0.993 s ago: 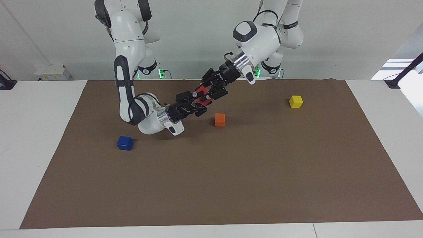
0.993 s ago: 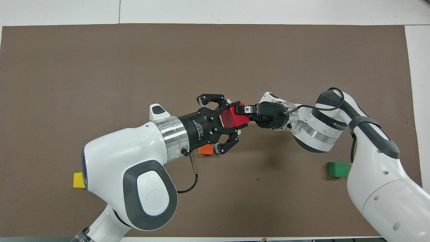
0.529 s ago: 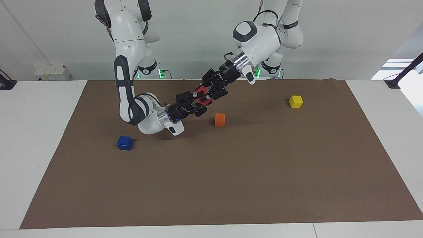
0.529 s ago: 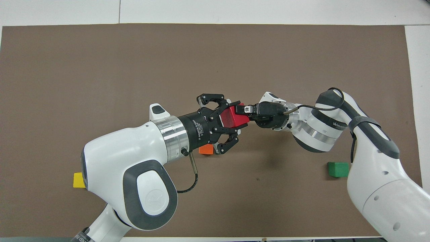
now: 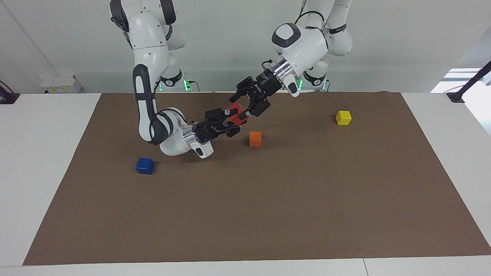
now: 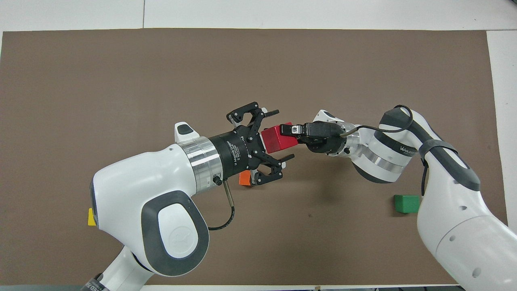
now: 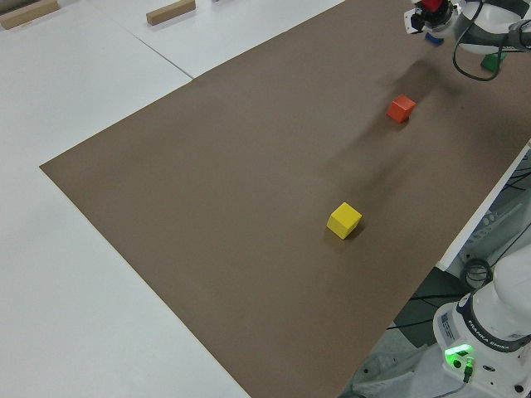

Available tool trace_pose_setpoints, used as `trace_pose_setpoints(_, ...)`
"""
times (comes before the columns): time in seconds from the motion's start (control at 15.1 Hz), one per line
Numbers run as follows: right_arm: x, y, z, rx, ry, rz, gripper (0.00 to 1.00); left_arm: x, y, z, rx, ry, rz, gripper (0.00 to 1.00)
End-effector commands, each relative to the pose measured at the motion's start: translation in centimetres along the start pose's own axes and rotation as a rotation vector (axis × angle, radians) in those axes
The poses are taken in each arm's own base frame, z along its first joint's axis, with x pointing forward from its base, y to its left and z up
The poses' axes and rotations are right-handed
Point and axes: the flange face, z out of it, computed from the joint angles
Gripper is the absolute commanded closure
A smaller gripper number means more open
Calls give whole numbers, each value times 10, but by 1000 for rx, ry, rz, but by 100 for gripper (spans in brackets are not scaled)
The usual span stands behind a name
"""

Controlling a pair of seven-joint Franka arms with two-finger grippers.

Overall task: Transfer red block to right arm and stack on blue block
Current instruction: 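Open the left gripper and pull it back from the red cube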

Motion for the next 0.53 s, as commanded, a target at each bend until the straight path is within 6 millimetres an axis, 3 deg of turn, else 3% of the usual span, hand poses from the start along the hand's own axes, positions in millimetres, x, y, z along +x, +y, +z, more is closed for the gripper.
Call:
trace_pose_setpoints(0.0,5,-12,8,-23,19,-22,100,23,10,-43,27,3,-26,0)
trace_pose_setpoints(0.2,11,-35,12,-64,35,6,100,59,25,-86,80,0,-3,0)
trace_pose_setpoints(0.46,21,-90,5,-241,59,50,100,103,64,-141,134,43,14,0)
